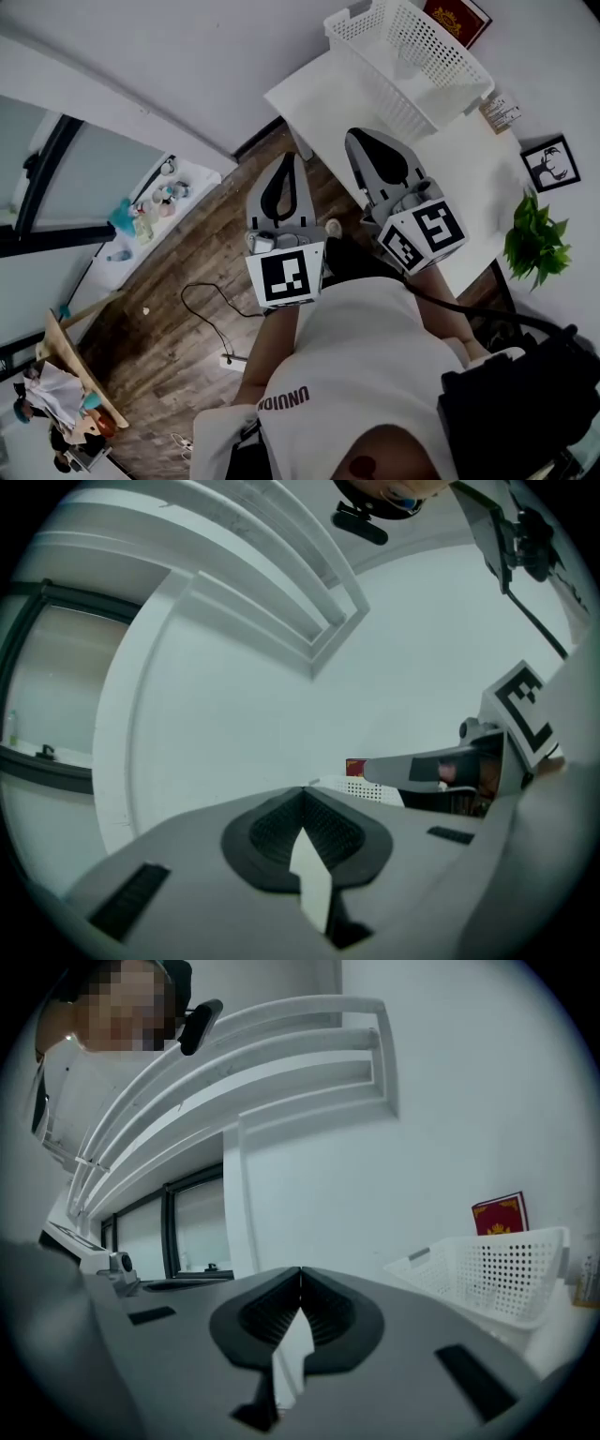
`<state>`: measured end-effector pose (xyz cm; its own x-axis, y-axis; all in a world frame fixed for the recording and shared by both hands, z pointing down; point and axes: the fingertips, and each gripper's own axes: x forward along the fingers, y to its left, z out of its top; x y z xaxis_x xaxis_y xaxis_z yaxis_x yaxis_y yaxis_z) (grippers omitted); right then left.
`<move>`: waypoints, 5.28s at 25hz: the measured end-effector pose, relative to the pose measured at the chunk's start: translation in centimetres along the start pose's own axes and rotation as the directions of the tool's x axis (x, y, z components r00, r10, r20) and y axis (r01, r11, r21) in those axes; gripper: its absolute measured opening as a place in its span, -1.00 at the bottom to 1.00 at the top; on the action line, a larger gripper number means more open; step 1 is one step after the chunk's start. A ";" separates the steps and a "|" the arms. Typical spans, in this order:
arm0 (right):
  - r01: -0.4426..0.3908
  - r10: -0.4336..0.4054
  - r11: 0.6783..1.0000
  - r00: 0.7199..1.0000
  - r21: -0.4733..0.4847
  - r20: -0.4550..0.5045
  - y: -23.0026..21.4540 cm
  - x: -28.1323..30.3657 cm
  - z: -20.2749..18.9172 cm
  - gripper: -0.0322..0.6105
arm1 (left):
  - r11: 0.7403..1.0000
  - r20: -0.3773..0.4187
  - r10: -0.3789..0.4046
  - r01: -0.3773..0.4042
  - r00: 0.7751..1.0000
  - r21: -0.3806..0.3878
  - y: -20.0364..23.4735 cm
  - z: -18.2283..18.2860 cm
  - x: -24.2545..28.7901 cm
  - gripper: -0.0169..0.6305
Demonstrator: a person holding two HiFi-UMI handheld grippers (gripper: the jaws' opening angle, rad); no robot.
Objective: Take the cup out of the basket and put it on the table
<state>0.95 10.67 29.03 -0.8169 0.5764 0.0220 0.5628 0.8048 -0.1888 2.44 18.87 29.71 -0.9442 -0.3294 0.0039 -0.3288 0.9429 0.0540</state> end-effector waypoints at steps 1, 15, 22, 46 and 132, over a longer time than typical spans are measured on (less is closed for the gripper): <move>0.015 -0.015 1.000 1.000 0.002 0.001 -0.9 0.5 0.0 -0.84 | 1.000 0.001 -0.014 0.014 1.000 -0.004 -0.1 -0.1 1.2 -0.92; 0.258 -0.258 0.966 0.965 0.016 0.053 -10.2 -1.3 2.0 -0.84 | 0.958 0.003 -0.285 0.286 0.958 -0.006 -6.7 -0.6 11.1 -0.92; 0.413 -0.417 0.909 0.900 0.055 0.127 -14.1 -2.3 3.6 -0.84 | 0.889 0.028 -0.457 0.458 0.889 -0.017 -9.6 0.7 15.1 -0.92; 0.841 -0.851 0.519 0.525 0.153 0.001 -30.9 1.0 5.5 -0.84 | 0.579 -0.039 -0.815 0.815 0.578 -0.026 -10.2 3.9 33.6 -0.92; 0.886 -0.628 0.458 0.382 0.075 -0.678 -43.7 5.8 -15.5 -0.75 | 0.467 -0.141 -0.884 0.855 0.446 -0.227 -12.1 -0.6 37.9 -0.92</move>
<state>-26.42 -18.89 52.67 -0.5797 -0.1886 0.7927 -0.4753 0.8685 -0.1410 -29.34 -5.05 29.79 -0.1270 -0.9874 0.0945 -0.9555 0.1474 0.2557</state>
